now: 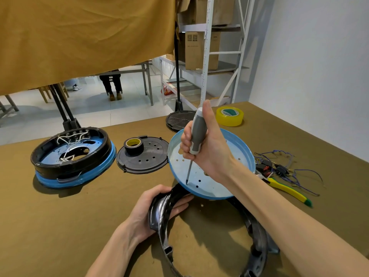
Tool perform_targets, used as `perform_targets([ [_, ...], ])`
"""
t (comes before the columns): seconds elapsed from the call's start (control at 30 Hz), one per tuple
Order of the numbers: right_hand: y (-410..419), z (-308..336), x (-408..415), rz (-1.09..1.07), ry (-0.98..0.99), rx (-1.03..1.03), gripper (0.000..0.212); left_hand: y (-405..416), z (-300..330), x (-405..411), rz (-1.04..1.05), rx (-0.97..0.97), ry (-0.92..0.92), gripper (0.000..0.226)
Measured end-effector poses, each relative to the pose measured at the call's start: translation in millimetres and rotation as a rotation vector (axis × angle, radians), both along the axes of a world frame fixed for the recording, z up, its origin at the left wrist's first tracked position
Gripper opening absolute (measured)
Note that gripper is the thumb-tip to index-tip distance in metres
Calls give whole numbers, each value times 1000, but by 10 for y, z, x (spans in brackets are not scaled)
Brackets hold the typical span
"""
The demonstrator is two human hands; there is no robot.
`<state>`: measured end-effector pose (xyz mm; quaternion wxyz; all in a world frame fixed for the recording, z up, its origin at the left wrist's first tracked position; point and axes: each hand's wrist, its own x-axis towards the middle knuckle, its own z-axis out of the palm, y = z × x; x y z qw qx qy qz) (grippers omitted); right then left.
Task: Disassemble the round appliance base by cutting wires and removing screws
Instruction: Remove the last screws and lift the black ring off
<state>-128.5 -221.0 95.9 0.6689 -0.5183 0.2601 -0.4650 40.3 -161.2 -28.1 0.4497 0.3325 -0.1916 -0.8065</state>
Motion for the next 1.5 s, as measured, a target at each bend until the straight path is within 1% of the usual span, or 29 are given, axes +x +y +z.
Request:
perform_targets([
  [0.13,62,0,-1,-14,12,-14,68,1,6,-6,4,0,-1,80],
  [0.23,121,4,10,-72,68,-47,62,7,24,-17,10,24,-6,76],
  [0.3,141,72,11,-127,118,-105,51,10,38,-22,20,43,-20,75],
  [0.37,148,172,9,-195,131,-139,34,18,54,-27,27,48,-41,72],
  [0.43,161,231,48,-296,141,-152,23,17,69,-28,19,46,-77,67],
  [0.5,185,215,122,-418,188,-157,25,9,81,-33,-6,66,-111,61],
  [0.57,196,158,179,-476,194,-144,27,-8,93,-50,-9,93,-131,56],
  [0.67,194,116,212,-465,172,-124,29,-28,113,-70,7,118,-145,55],
  [0.77,162,107,187,-420,135,-134,41,-33,114,-92,28,139,-149,55],
  [0.83,120,108,132,-295,108,-119,46,-37,106,-93,39,150,-131,56],
  [0.93,59,147,46,-39,98,-120,30,-45,98,-87,42,157,-123,56],
  [0.97,39,155,23,1,111,-128,31,-49,93,-86,42,159,-127,56],
  [1.03,-5,173,-9,3,145,-136,40,-57,93,-78,33,156,-157,57],
  [1.13,-41,197,-45,-17,139,-152,46,-68,114,-100,-13,120,-287,58],
  [1.27,-30,162,-57,-29,120,-170,41,-82,117,-155,15,95,-365,59],
  [1.5,-5,111,-12,-208,50,-36,36,-86,108,-224,116,98,-413,62],
])
